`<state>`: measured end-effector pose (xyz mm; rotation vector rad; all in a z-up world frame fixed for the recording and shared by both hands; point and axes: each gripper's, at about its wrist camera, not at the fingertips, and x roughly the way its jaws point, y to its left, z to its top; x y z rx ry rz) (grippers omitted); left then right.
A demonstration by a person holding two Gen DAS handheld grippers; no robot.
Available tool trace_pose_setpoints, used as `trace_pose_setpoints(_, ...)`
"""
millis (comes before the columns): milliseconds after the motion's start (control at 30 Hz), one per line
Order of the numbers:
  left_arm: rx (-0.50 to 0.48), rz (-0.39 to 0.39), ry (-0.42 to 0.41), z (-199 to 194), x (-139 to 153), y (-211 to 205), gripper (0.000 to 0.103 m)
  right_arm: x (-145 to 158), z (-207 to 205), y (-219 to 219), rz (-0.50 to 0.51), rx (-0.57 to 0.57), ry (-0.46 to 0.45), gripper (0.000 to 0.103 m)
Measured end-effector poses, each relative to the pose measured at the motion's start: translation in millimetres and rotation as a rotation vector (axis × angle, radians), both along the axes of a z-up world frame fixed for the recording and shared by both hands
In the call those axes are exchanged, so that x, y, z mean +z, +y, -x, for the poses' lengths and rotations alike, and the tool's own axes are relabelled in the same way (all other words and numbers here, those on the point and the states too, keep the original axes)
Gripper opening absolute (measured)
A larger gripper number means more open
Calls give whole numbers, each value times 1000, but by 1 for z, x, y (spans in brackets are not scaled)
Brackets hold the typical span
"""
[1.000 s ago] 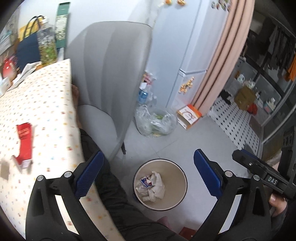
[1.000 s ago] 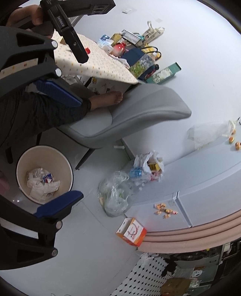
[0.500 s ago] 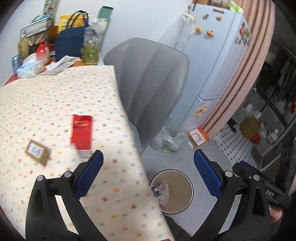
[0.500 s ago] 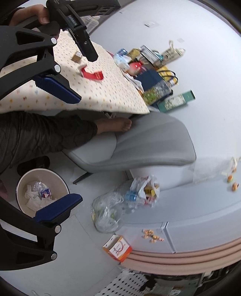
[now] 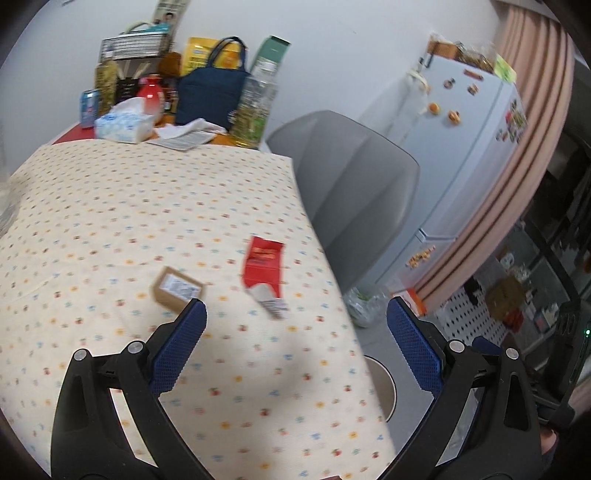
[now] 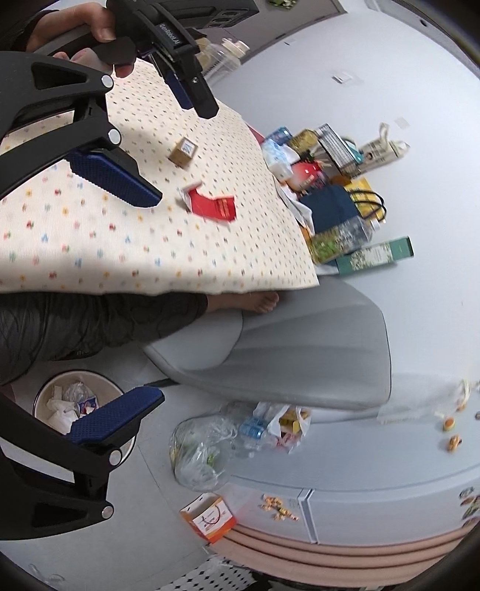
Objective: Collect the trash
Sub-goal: 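Bring both open tools back over the red packet and brown box, then grasp the red packet with the right tool while the left tool grasps the brown cardboard box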
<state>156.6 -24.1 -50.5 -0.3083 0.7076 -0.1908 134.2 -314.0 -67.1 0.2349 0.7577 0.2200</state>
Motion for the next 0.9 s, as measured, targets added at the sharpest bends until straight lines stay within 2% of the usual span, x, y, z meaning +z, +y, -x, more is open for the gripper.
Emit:
trace_pose_setpoints(633,214,55,19,21,-14,121,97,-8,-26,93,56,135,16,94)
trace_pose_setpoints(900,260,0,27,19,-12,156,97,-25,-59,140,72,204,66,89)
